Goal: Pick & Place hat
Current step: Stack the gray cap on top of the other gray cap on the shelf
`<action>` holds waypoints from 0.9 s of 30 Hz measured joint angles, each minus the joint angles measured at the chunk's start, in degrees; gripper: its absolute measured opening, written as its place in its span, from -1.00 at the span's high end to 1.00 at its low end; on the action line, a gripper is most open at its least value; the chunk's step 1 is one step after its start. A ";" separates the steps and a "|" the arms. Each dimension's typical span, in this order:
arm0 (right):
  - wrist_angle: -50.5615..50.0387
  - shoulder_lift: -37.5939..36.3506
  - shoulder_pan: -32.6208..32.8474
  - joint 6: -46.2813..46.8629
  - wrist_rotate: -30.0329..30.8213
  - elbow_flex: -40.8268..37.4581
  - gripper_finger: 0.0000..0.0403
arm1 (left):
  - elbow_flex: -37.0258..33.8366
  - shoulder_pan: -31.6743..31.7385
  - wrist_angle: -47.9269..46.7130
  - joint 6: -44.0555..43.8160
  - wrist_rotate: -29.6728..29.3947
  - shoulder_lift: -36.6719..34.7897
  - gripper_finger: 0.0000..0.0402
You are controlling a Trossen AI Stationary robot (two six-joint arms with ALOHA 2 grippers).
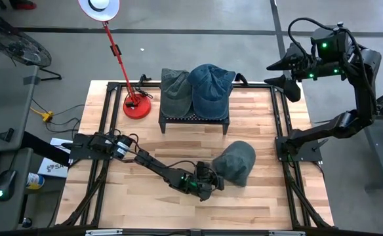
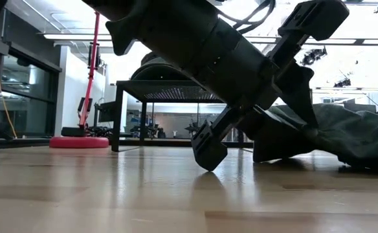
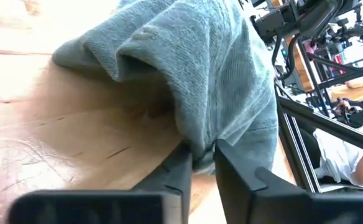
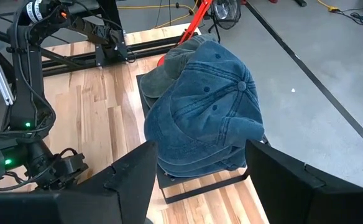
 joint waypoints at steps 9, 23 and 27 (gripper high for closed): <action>-0.55 0.00 -0.01 0.15 0.00 0.00 -0.17 | 1.70 -0.04 0.35 7.17 1.75 0.17 0.95; -2.78 0.00 0.00 1.51 0.00 0.00 -0.17 | 32.86 -0.13 -42.01 22.93 5.64 0.02 0.95; -2.93 0.00 0.00 1.51 0.00 0.00 -0.17 | 45.29 -0.60 -58.50 25.53 3.38 -0.08 0.95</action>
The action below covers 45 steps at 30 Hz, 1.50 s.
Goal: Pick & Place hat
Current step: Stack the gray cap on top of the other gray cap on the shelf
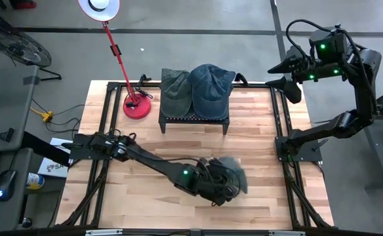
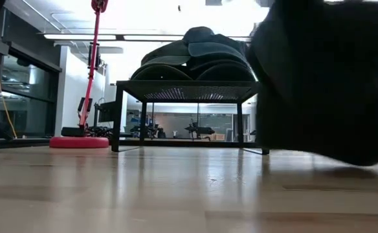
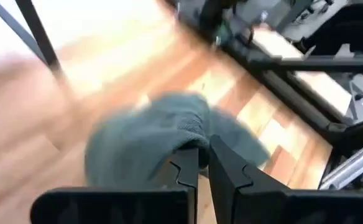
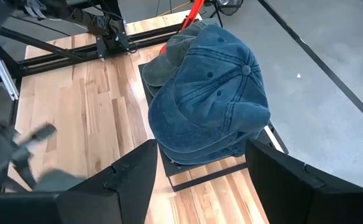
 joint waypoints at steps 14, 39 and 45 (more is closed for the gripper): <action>-0.75 0.00 0.05 -0.02 -1.22 0.00 -0.17 | 0.53 -1.67 -13.07 4.24 1.08 -11.77 0.95; 0.50 5.83 24.87 -5.17 -14.61 0.00 -0.17 | 0.50 5.15 -13.63 37.26 41.90 -20.84 0.95; 0.49 10.84 32.74 -6.55 -12.80 -0.02 -0.17 | 0.50 5.50 -13.74 37.70 47.76 -20.84 0.95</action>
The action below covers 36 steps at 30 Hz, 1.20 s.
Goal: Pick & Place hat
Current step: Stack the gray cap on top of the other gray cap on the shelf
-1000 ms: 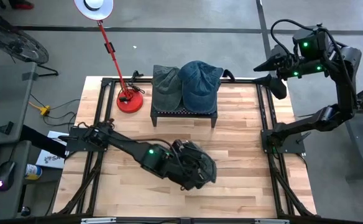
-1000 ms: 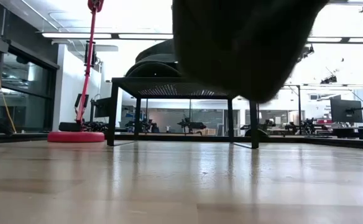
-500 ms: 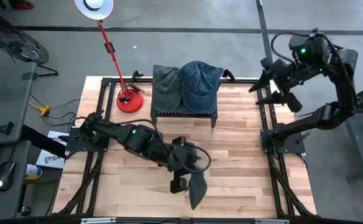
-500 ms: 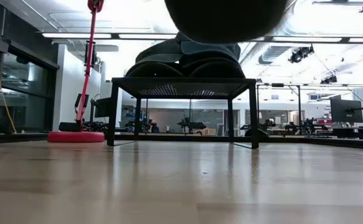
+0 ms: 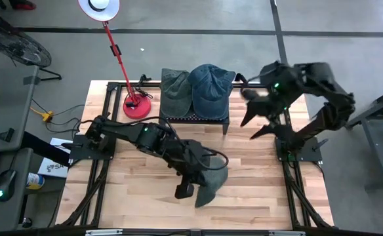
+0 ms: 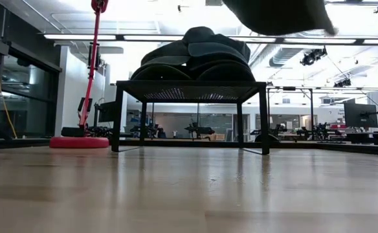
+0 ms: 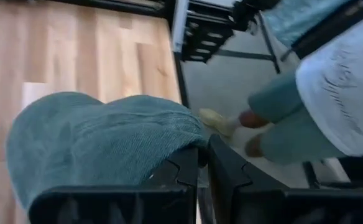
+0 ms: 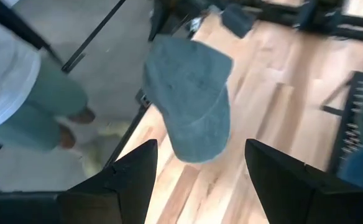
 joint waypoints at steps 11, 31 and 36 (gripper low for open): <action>2.04 8.27 9.50 -1.47 7.00 0.00 -0.17 | 0.02 -0.65 -1.33 -2.95 1.58 -2.02 0.95; 28.35 13.41 14.41 -2.02 11.84 0.04 -0.17 | 0.02 -11.32 -4.89 -4.81 -26.10 -12.63 0.95; 30.24 16.41 16.10 -2.12 10.48 0.03 -0.17 | 0.02 -11.81 -5.26 -4.39 -28.92 -12.79 0.95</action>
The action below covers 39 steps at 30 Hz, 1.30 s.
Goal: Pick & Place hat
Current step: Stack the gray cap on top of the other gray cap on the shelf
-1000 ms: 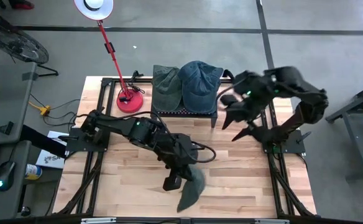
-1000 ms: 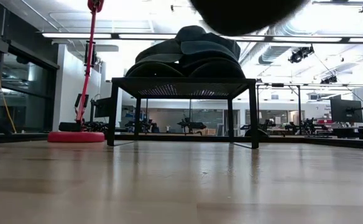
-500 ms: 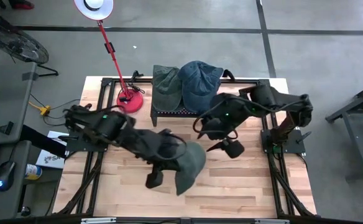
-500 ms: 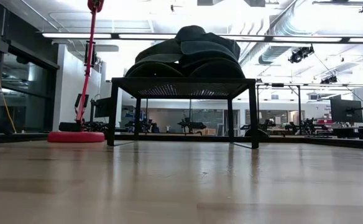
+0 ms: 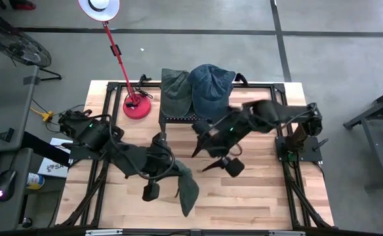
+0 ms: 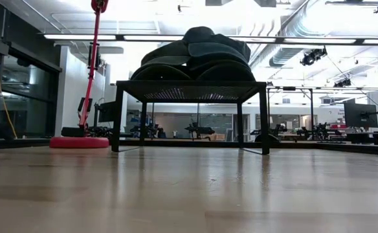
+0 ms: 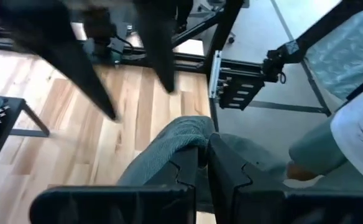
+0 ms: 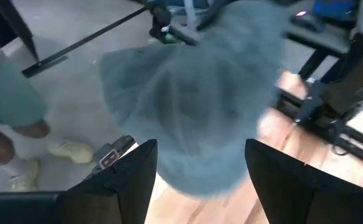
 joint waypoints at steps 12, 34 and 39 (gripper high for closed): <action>1.30 3.16 2.97 0.08 4.13 -0.06 -0.17 | 0.00 0.05 -0.34 0.01 -0.45 0.00 0.95; -7.11 4.33 0.37 1.10 5.16 0.03 -0.05 | 0.00 -1.91 3.18 1.38 2.60 0.02 0.95; -3.86 4.33 0.19 1.32 -2.88 0.01 -0.08 | 0.00 -2.25 3.39 1.48 0.32 0.02 0.95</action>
